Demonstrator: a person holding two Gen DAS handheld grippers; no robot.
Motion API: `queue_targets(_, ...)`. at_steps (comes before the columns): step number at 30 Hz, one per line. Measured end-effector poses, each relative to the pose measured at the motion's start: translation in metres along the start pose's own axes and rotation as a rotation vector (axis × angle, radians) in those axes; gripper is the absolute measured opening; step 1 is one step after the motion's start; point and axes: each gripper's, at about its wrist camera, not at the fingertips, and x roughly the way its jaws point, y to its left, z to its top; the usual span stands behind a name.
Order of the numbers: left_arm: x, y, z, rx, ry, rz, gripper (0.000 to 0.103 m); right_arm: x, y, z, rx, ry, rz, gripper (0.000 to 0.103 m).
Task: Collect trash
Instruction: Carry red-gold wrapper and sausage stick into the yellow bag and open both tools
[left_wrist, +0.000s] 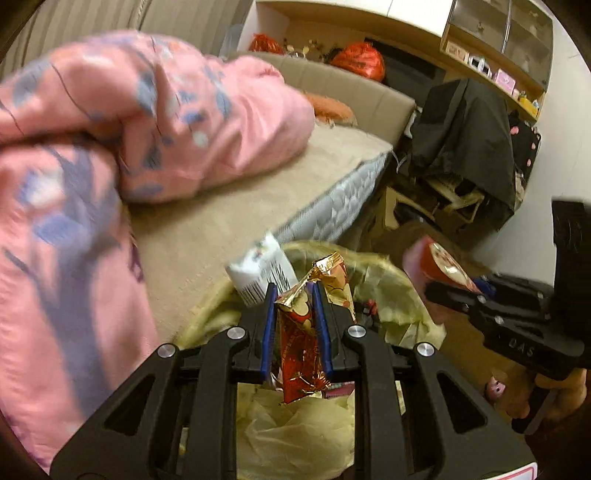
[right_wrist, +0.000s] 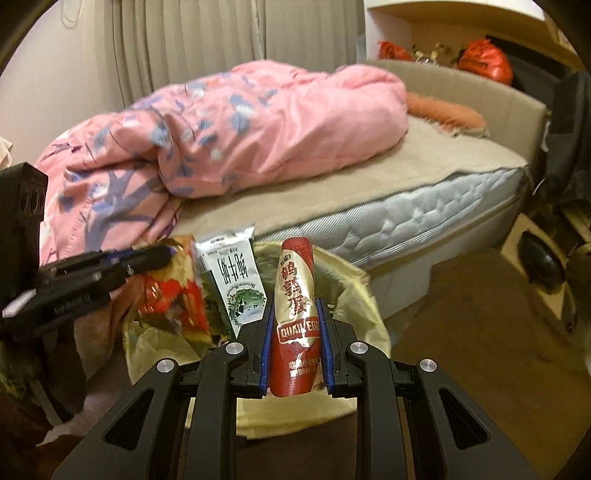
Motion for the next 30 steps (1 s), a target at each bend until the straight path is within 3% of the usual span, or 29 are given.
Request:
queue_targets(9,0.051,0.009,-0.024,-0.023,0.127,-0.026,0.018,0.047,-0.011,-0.011,-0.003,0.102,0.041,0.020)
queue_targets(23,0.054,0.013,-0.028,-0.045,0.145,-0.057,0.019,0.068,-0.015,-0.012,0.034,0.129,0.045,0.022)
queue_targets(26,0.051,0.016,-0.028,-0.072,0.141,-0.077,0.028,0.066,-0.015,-0.013,0.040,0.124,0.041,0.031)
queue_targets(30,0.038,0.018,-0.023,-0.095,0.114,-0.085,0.040,0.062,-0.014,-0.014,0.038,0.117,0.034,0.033)
